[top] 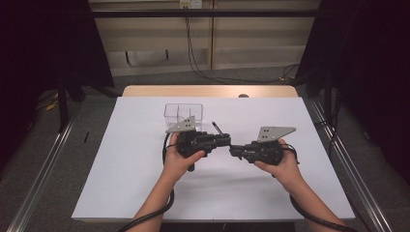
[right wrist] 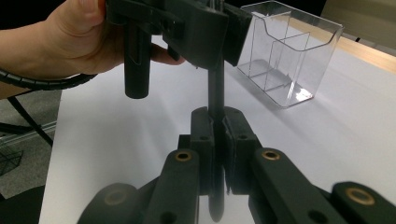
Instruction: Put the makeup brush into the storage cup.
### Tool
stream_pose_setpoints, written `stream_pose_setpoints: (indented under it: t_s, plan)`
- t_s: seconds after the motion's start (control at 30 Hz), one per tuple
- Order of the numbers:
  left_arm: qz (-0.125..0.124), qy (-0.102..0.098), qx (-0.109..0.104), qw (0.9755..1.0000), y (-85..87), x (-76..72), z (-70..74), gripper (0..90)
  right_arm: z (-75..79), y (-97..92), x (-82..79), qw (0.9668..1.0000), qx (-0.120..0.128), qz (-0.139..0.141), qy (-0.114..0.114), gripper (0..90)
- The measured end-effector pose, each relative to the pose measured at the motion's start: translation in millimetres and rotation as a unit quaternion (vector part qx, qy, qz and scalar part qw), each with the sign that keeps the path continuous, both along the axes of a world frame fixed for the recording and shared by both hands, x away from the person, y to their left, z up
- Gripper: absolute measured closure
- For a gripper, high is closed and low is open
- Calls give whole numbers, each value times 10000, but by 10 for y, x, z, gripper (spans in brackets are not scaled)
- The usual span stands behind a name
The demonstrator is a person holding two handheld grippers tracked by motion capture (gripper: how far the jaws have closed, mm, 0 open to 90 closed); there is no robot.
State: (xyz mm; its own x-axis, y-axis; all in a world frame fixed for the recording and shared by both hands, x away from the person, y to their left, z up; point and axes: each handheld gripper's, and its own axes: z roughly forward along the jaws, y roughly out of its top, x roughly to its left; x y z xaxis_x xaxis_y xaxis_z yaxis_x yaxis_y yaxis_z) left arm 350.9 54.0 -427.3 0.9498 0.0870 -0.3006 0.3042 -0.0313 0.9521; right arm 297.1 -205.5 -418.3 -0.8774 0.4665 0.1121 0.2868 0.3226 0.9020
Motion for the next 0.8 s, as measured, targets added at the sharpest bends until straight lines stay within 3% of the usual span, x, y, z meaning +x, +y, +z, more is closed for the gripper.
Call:
stream_pose_setpoints:
  t_s: [0.8]
  plan:
    - [104, 36, -19, 9999, -37, -10, -16, 814, -77, 45, 20, 9997, 151, -64, 165, 837]
